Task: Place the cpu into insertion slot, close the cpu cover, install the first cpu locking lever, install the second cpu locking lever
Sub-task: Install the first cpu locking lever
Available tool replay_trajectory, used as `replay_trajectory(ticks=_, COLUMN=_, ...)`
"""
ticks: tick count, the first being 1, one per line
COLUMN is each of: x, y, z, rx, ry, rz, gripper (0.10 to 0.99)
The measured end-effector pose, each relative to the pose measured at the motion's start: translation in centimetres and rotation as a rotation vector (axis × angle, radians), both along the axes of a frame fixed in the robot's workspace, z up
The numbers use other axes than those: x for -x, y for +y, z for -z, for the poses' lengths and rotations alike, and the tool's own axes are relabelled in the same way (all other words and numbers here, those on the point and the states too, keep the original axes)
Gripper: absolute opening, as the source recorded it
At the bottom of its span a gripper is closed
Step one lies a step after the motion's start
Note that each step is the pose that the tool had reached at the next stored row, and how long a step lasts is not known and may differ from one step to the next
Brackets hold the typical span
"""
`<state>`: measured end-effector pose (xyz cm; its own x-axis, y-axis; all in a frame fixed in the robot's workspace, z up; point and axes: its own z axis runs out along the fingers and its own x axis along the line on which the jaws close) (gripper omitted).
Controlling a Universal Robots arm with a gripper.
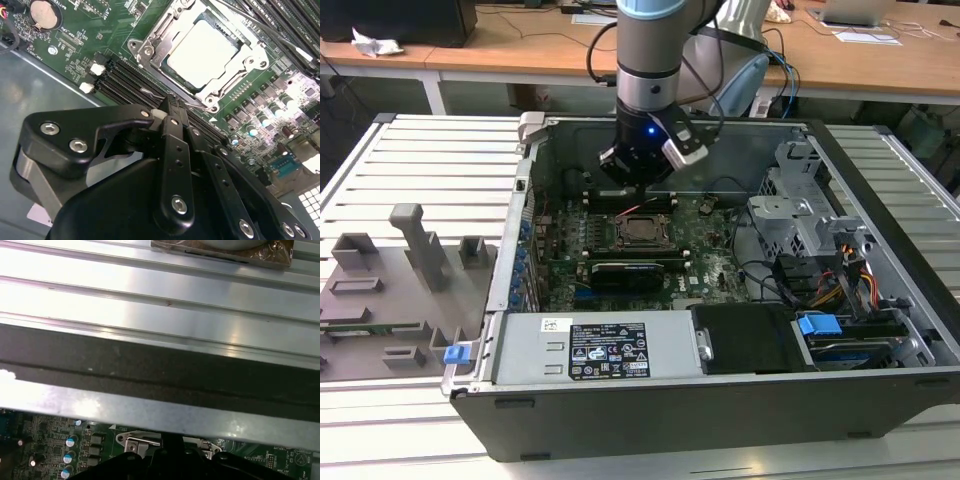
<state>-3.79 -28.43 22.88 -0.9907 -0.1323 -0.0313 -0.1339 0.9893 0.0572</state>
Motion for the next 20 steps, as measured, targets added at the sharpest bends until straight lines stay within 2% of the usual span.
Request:
replay_trajectory(ticks=16, x=-0.99, y=0.28, z=0.44, rx=0.000, ry=0.0001, rz=0.008, gripper=0.106)
replay_trajectory(ticks=20, x=-1.27, y=0.28, z=0.87, rx=0.000, ry=0.0001, rz=0.029, gripper=0.106)
